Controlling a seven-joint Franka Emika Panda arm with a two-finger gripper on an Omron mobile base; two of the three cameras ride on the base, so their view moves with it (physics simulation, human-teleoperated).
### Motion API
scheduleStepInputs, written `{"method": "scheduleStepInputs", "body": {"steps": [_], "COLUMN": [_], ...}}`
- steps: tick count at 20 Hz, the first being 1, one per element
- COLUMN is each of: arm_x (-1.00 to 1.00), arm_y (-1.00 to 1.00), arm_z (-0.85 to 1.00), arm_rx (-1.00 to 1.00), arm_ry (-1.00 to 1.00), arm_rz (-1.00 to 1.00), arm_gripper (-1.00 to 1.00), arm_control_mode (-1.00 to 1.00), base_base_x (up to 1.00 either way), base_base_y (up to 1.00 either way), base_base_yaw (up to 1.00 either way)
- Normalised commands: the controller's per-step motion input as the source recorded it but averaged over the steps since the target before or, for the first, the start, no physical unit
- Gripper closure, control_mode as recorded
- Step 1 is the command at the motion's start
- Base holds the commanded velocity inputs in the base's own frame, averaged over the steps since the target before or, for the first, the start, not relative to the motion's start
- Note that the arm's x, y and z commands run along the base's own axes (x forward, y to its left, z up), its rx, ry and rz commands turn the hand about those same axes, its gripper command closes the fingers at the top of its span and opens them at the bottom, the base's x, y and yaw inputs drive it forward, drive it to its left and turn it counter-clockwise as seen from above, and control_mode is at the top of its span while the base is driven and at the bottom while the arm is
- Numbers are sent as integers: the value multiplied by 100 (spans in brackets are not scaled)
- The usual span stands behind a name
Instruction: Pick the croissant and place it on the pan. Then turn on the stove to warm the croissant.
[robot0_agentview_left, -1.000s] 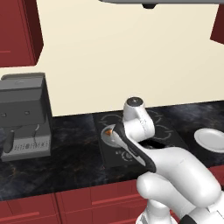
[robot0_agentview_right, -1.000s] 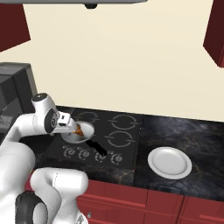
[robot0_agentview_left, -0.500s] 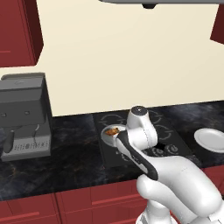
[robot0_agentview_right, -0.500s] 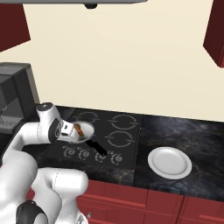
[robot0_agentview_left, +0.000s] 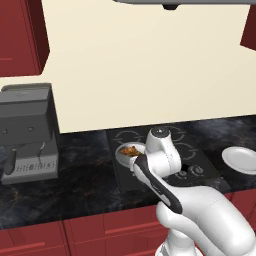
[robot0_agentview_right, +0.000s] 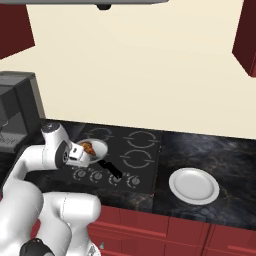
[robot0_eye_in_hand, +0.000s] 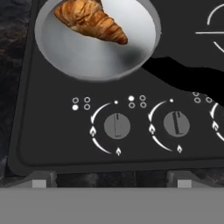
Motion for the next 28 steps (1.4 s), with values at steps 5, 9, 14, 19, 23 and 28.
{"method": "scheduleStepInputs", "body": {"steps": [5, 9, 14, 19, 23, 28], "arm_x": [-5, -3, -22, -34, 0, 0], "arm_y": [-6, -16, -25, -11, -1, 0], "arm_z": [-32, -21, -11, -15, -52, -40], "arm_rx": [1, 0, 1, 1, 1, 1], "arm_ry": [0, 0, -1, -2, -5, -9], "arm_rz": [-3, -2, -1, 0, 0, 0], "arm_gripper": [-100, -100, -100, -100, -100, -100], "arm_control_mode": [-100, -100, -100, -100, -100, -100], "base_base_x": [0, 0, 0, 0, 0, 0], "base_base_y": [0, 0, 0, 0, 0, 0], "base_base_yaw": [0, 0, 0, 0, 0, 0]}}
